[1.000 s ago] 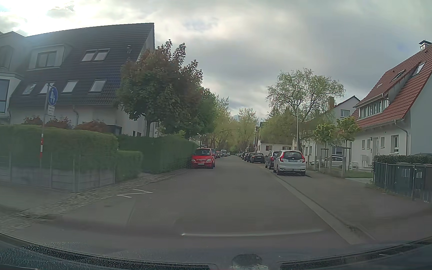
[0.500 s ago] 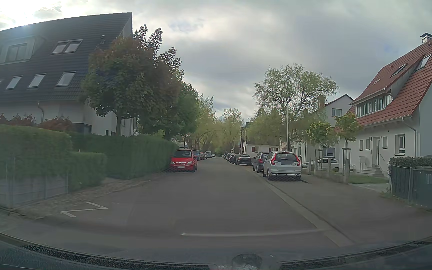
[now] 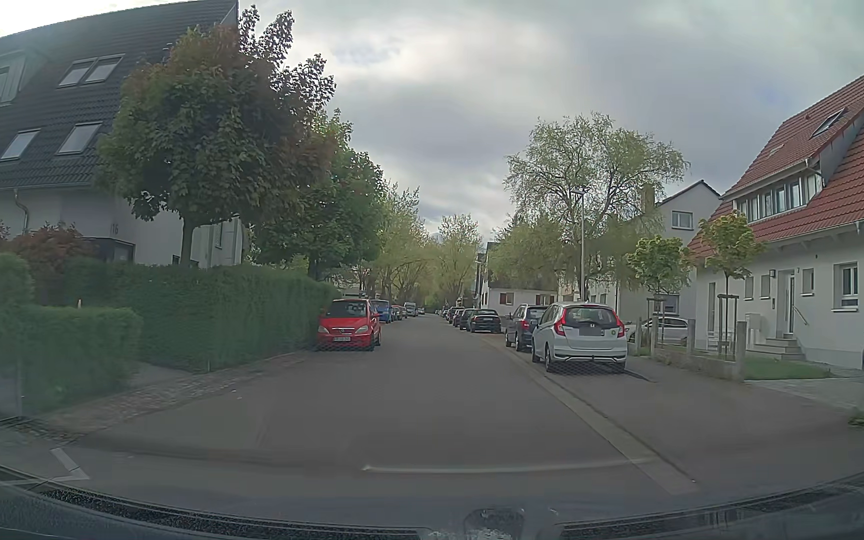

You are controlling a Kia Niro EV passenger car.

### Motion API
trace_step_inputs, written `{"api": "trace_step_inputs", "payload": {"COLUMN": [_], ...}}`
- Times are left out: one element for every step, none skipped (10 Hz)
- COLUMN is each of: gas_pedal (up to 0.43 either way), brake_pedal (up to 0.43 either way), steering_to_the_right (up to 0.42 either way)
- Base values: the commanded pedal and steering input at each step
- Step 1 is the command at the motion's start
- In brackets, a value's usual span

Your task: Follow the waypoints while adhering to traffic rules and regulations

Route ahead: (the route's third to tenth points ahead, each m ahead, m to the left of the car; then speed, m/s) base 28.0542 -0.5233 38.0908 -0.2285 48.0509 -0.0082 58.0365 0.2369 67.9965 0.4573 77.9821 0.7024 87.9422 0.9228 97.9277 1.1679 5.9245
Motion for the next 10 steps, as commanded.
{"api": "trace_step_inputs", "payload": {"gas_pedal": [0.177, 0.169, 0.138, 0.138, 0.138, 0.138, 0.138, 0.138, 0.138, 0.098], "brake_pedal": [0.000, 0.000, 0.000, 0.000, 0.000, 0.000, 0.000, 0.000, 0.000, 0.000], "steering_to_the_right": [0.000, 0.001, 0.000, 0.001, 0.001, 0.001, 0.002, 0.002, 0.002, 0.002]}}
